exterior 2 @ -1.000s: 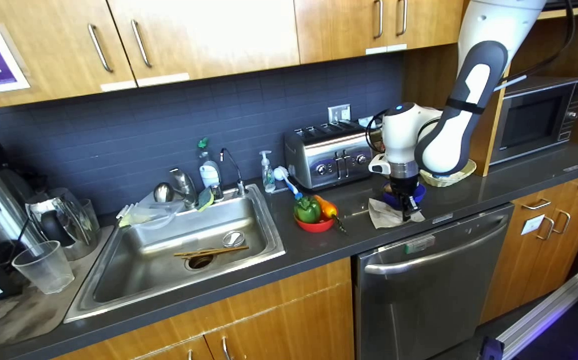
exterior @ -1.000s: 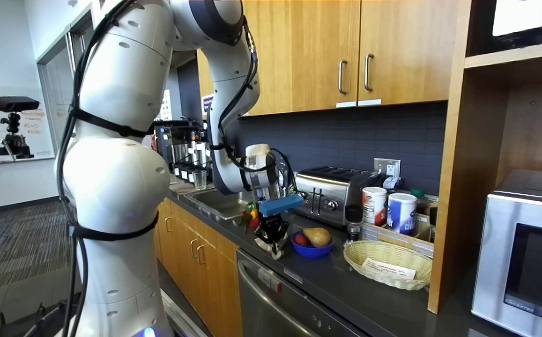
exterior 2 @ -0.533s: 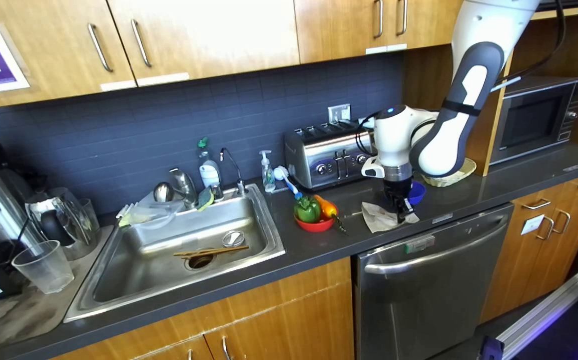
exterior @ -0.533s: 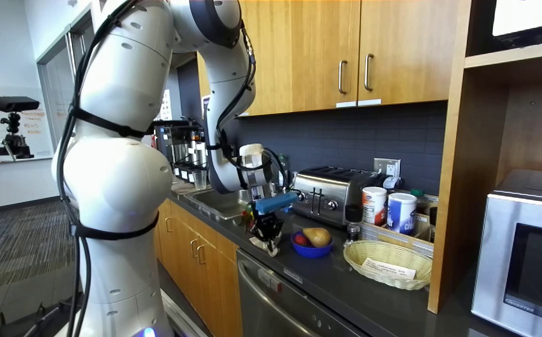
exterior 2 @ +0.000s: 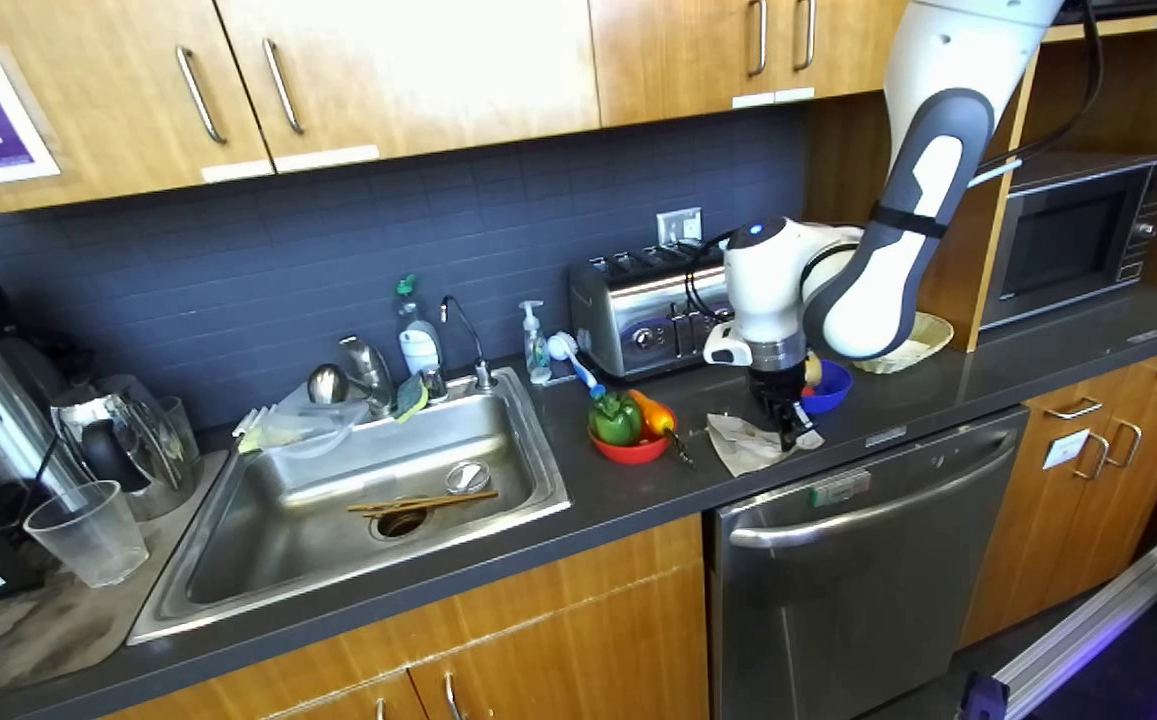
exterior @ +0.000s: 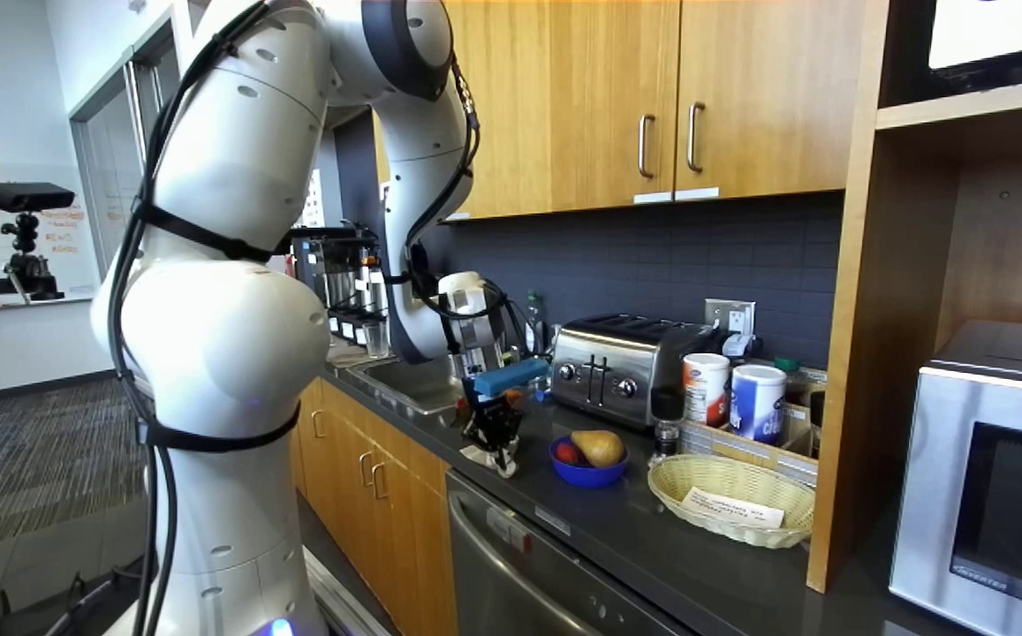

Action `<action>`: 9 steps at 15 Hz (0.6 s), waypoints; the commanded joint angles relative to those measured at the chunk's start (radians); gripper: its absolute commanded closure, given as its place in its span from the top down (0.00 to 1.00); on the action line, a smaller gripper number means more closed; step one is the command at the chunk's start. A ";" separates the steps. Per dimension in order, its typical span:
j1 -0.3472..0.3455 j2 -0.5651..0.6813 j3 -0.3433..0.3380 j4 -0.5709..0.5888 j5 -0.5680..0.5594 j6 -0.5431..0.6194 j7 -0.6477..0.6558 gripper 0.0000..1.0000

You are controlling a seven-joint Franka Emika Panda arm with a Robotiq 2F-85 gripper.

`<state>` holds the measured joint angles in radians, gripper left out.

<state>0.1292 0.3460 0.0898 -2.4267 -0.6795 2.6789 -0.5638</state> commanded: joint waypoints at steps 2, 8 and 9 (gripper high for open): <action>0.018 0.087 0.018 0.047 -0.031 -0.014 0.018 0.00; 0.034 0.111 0.035 0.073 -0.036 -0.043 0.024 0.00; 0.038 0.114 0.038 0.076 -0.037 -0.046 0.026 0.00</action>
<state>0.1515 0.3677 0.1164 -2.3843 -0.6886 2.6227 -0.5638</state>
